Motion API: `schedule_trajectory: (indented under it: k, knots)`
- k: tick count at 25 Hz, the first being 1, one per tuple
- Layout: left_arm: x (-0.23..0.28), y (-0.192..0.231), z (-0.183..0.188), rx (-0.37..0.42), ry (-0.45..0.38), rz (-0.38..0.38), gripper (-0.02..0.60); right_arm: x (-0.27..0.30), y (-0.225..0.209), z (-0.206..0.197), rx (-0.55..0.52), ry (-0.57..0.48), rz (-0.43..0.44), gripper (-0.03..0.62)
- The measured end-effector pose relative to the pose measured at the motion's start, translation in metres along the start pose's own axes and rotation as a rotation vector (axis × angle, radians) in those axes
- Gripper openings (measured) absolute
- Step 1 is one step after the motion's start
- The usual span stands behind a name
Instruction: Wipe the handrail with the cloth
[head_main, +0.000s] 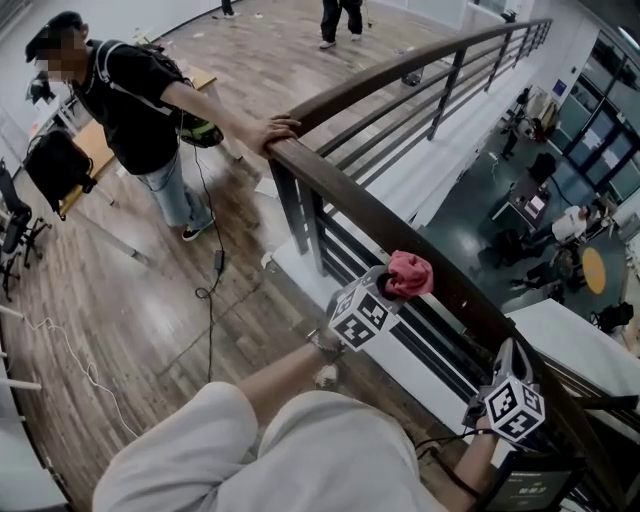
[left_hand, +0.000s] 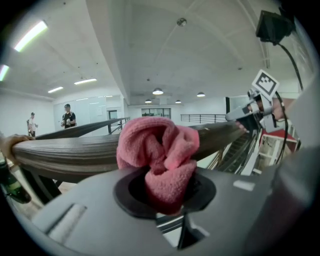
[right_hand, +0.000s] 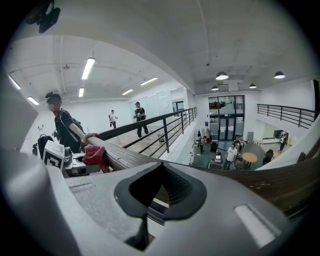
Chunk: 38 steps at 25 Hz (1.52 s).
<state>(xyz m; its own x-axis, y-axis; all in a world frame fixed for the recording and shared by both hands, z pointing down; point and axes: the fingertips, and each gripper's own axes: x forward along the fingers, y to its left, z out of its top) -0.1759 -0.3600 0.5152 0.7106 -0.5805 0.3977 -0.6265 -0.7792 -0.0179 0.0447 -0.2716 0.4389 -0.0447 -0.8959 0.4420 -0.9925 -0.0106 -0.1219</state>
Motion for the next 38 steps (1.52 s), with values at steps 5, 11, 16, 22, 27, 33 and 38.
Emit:
schedule_trajectory:
  k: [5,11,16,22,27,33,38]
  knots:
    - [-0.013,0.039,-0.009,-0.014,0.006,0.05,0.089,0.001,0.003,-0.004,0.014,0.001,-0.031,0.002]
    - [-0.031,0.089,-0.014,-0.004,0.034,0.12,0.09,0.0,0.008,-0.004,0.03,0.005,-0.056,0.002]
    - [-0.046,0.134,-0.022,-0.037,0.031,0.192,0.091,0.002,0.011,-0.008,0.026,0.008,-0.072,0.002]
    - [-0.064,0.173,-0.02,-0.074,0.028,0.243,0.091,-0.002,0.014,-0.006,0.022,0.017,-0.093,0.002]
    - [-0.074,0.202,-0.023,-0.124,0.018,0.286,0.091,-0.004,0.014,-0.002,0.016,0.016,-0.101,0.002]
    - [-0.088,0.251,-0.031,-0.163,0.016,0.371,0.091,-0.001,0.013,-0.003,0.009,0.021,-0.103,0.002]
    - [-0.108,0.283,-0.029,-0.183,0.038,0.422,0.091,-0.003,0.022,0.003,-0.003,0.035,-0.094,0.002]
